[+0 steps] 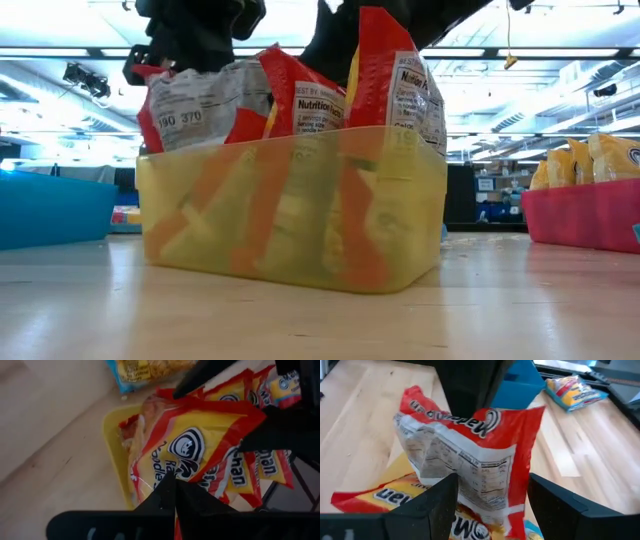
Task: Sort Maruchan noodles
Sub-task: Put the red noodle pack into the yellow bin
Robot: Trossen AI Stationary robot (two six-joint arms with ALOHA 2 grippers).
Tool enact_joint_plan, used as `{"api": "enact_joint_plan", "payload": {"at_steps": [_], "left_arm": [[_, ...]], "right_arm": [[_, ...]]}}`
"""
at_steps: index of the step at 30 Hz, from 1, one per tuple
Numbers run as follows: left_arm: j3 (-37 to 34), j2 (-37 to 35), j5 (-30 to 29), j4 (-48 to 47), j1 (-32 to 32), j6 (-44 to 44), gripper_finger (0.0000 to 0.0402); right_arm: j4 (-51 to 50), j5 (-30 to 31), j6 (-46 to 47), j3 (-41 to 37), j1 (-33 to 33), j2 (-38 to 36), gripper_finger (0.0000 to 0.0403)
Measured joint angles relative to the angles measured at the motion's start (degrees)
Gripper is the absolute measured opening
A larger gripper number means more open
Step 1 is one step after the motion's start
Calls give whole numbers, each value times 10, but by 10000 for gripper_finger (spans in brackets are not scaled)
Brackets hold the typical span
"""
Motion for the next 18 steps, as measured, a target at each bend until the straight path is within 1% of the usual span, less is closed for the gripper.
{"api": "enact_joint_plan", "payload": {"at_steps": [7, 12, 18], "left_arm": [[0, 0, 4, 7, 0, 4, 5], [0, 0, 5, 6, 2, 5, 5], [1, 0, -37, -53, 18, 6, 5]], "right_arm": [[35, -18, -2, 0, -20, 42, 240], [46, -31, 7, 1, -31, 51, 240], [32, -30, -3, -1, -30, 36, 240]]}}
